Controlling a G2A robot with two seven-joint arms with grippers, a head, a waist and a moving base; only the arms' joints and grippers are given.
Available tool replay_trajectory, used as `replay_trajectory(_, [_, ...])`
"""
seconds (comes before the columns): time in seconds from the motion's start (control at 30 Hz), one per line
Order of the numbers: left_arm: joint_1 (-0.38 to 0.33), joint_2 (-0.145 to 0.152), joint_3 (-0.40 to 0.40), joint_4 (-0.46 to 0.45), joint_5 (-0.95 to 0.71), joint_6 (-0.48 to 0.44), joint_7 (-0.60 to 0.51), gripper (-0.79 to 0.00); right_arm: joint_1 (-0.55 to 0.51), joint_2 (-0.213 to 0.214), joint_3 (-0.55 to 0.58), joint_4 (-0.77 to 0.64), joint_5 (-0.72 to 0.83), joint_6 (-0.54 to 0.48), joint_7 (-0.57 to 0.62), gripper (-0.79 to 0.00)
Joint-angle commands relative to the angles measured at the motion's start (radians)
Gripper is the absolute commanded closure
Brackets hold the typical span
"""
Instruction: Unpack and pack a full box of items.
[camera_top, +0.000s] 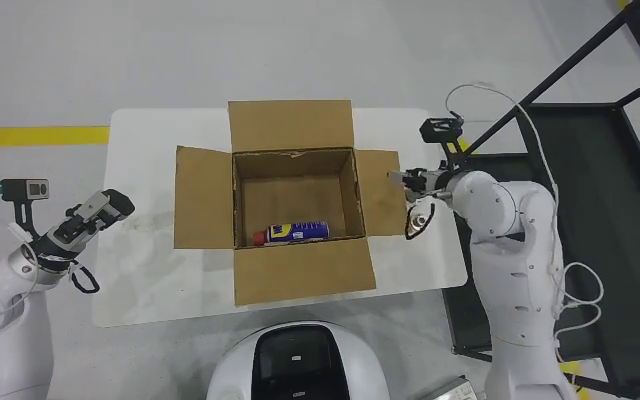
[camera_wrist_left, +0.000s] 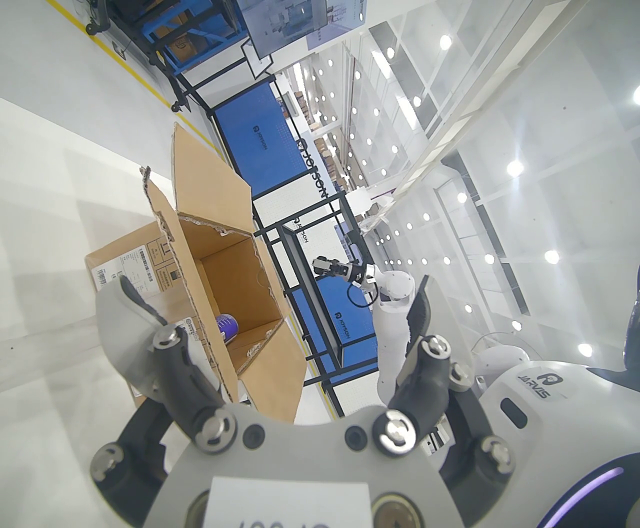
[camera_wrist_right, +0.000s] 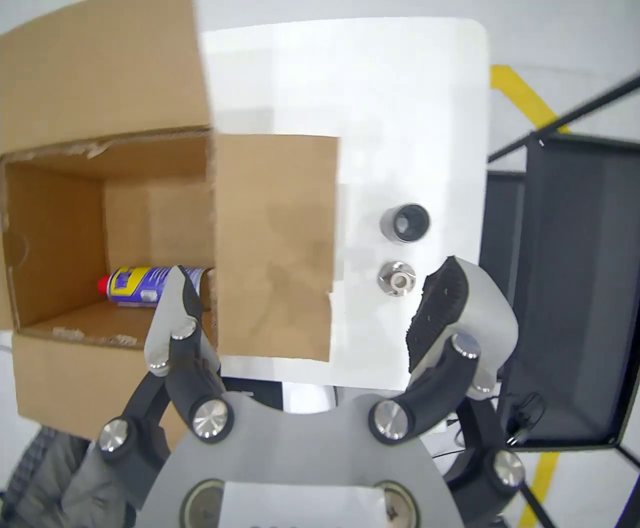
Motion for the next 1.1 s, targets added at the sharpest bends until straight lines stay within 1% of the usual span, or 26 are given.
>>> replay_trajectory(0.0, [0.000, 0.000, 0.000, 0.000, 0.000, 0.000, 0.000, -0.785, 0.045, 0.000, -0.068, 0.013, -0.025, -0.044, 0.047, -0.785])
replay_trajectory(0.1, [0.000, 0.000, 0.000, 0.000, 0.000, 0.000, 0.000, -0.785, 0.105, -0.002, -0.138, 0.051, -0.016, -0.076, 0.062, -0.785])
replay_trajectory(0.13, [0.000, 0.000, 0.000, 0.000, 0.000, 0.000, 0.000, -0.785, 0.117, -0.004, -0.152, 0.067, 0.010, -0.078, 0.064, -0.785])
replay_trajectory(0.53, [0.000, 0.000, 0.000, 0.000, 0.000, 0.000, 0.000, -0.785, 0.119, -0.004, -0.155, 0.073, 0.018, -0.078, 0.056, -0.785])
replay_trajectory(0.6, [0.000, 0.000, 0.000, 0.000, 0.000, 0.000, 0.000, -0.785, 0.118, -0.002, -0.169, 0.085, -0.003, -0.117, 0.020, -0.785])
replay_trajectory(0.67, [0.000, 0.000, 0.000, 0.000, 0.000, 0.000, 0.000, -0.785, 0.139, -0.003, -0.185, 0.100, 0.071, -0.204, -0.039, -0.785])
replay_trajectory(0.7, [0.000, 0.000, 0.000, 0.000, 0.000, 0.000, 0.000, -0.785, 0.155, -0.002, -0.198, 0.115, 0.074, -0.235, -0.047, -0.785])
replay_trajectory(0.8, [0.000, 0.000, 0.000, 0.000, 0.000, 0.000, 0.000, -0.785, 0.221, -0.006, -0.268, 0.163, 0.080, -0.300, -0.064, -0.785])
replay_trajectory(0.9, [0.000, 0.000, 0.000, 0.000, 0.000, 0.000, 0.000, -0.785, 0.296, -0.015, -0.358, 0.247, 0.082, -0.332, -0.069, -0.785])
replay_trajectory(1.07, [0.000, 0.000, 0.000, 0.000, 0.000, 0.000, 0.000, -0.785, 0.409, -0.041, -0.551, 0.410, 0.067, -0.436, -0.062, -0.785])
